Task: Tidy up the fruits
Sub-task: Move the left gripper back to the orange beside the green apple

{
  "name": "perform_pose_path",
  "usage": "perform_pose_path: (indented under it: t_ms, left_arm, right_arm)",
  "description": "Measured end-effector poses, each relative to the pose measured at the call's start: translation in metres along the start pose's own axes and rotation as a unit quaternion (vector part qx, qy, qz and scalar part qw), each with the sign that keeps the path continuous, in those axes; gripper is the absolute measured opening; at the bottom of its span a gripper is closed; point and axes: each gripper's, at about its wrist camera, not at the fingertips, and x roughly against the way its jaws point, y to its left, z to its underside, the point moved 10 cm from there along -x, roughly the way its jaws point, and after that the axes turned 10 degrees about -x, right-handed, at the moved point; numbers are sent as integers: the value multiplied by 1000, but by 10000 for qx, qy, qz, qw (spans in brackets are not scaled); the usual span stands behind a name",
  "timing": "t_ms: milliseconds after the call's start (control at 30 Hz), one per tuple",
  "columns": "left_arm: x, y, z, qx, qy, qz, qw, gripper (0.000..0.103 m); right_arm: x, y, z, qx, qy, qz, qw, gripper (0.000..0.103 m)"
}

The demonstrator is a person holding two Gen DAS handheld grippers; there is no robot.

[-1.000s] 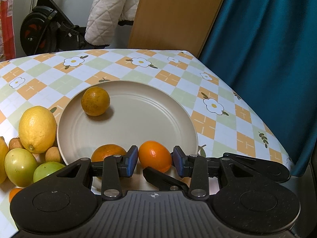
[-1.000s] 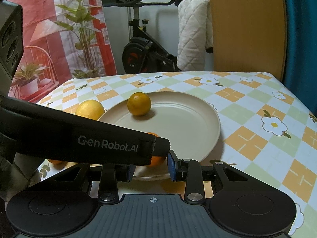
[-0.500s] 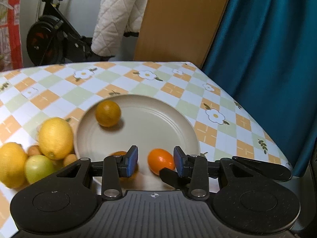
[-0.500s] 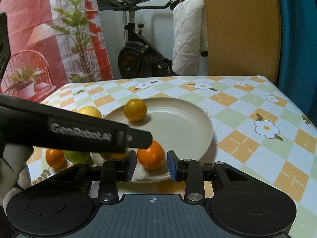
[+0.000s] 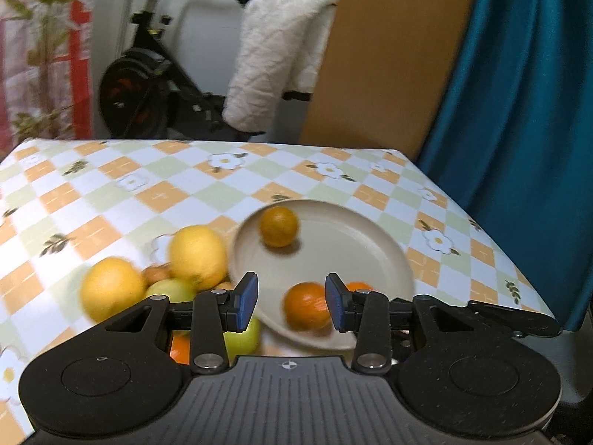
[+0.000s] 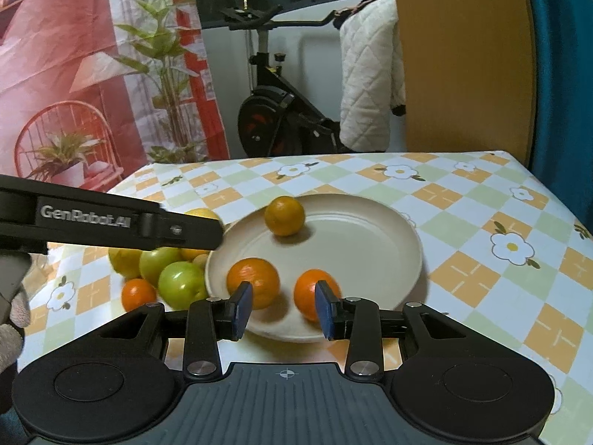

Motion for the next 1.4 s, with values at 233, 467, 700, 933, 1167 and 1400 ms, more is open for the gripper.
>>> perform_pose_path:
  t_ms: [233, 467, 700, 933, 1167, 1400]
  left_arm:
    - [20, 43, 15, 444, -98, -486, 9978, 42]
    - [36, 74, 26, 767, -253, -826, 9933, 42]
    - [38, 83, 34, 775, -256, -855, 9930, 42]
    - [37, 80, 41, 728, -192, -642, 9951, 42]
    - [37, 84, 45, 734, -98, -341, 9967, 42]
    - [36, 93, 49, 874, -78, -201, 9959, 42]
  right_arm:
    - [0, 14, 8, 196, 68, -20, 9998, 34]
    - [-3, 20, 10, 275, 156, 35, 9995, 29]
    - [-7, 40, 15, 518, 236, -77, 9984, 29]
    - [-17, 71, 21, 944, 360, -265, 9945, 29]
    - [-24, 100, 31, 1301, 518, -567, 9885, 29]
    - [-37, 124, 37, 1607, 639, -734, 9822, 29]
